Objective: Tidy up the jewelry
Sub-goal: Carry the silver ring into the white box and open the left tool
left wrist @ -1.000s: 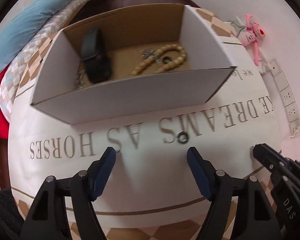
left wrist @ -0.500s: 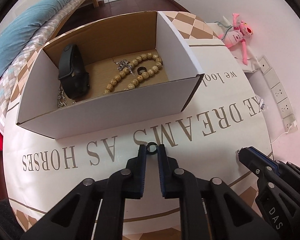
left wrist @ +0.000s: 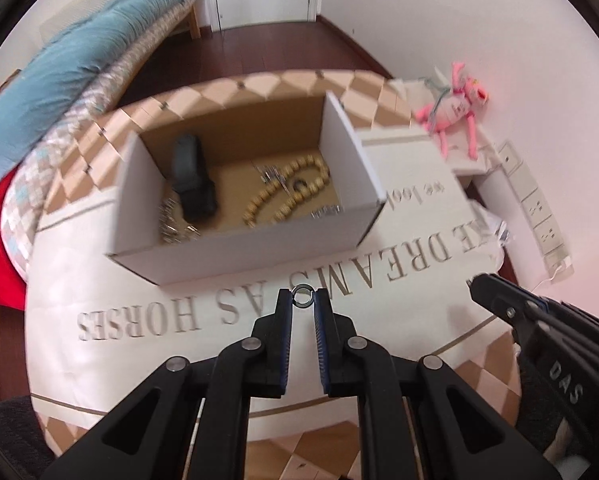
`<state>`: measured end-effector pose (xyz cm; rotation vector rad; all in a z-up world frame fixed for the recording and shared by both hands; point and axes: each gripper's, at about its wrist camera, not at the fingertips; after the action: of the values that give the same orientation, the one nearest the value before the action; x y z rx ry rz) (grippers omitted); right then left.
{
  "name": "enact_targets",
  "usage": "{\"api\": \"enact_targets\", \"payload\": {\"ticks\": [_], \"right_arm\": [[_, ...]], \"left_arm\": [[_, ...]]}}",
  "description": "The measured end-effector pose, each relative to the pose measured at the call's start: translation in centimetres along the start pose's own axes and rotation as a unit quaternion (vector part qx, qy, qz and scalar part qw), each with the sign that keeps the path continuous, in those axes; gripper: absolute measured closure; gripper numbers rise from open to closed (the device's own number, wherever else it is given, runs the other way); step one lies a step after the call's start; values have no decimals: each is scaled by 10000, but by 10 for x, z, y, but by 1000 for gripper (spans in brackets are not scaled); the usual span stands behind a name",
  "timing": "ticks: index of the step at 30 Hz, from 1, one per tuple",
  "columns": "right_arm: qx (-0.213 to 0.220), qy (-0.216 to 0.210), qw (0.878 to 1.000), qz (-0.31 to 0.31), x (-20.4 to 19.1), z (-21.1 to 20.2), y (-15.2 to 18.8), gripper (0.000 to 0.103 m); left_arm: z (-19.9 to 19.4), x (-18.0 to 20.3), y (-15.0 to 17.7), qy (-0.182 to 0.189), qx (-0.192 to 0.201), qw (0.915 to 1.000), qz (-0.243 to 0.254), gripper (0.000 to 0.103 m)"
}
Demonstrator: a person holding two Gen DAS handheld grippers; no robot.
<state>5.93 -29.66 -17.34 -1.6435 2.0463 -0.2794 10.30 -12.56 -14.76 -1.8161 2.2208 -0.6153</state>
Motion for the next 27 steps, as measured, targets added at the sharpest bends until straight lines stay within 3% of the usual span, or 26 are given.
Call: {"api": "enact_targets", "payload": {"ticks": [5,9,14,20,22,24,25,27], "right_arm": [[310,-382,9987,-164,-25,-20,-25,97],[426,-629,9963,-414,-55,-19,-52,97],[54,-787,9940,-753,-87,19,-84,97],[-839,-718,9902,-850,-93,73,-105,96],[-898,-705,9902,-799,-90,76,-108,91],[-846,-669,9913,-749,-86,71,-112,74],[-813,-668,9917,-745,-86,68,-113,63],[-725,-631,9925,-762,-84,58,-116,60]], "left_arm": [[-42,-22,-22,35,353,9992,-187,95],[-51,-49,-47,65,337,9984,-441,95],[-26,-71,-67,180,-115,9983,-534,94],[0,-92,-84,338,-607,9929,-963,92],[-2,-100,-88,211,-534,9927,-1063,80],[-7,-107,-90,102,-431,9924,-1148,43],[-10,-110,-91,90,-364,9921,-1200,38],[-14,-116,-91,-15,-290,9920,-1231,37]]}}
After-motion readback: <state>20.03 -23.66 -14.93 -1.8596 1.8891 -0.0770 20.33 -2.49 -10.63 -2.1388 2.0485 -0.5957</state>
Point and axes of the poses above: each gripper's, at about its wrist camera, not at the fingertips, and z roughly the way its jaws point, x to its right, y to its underside, and after that the axes turned 7 degrees about -z, right-handed
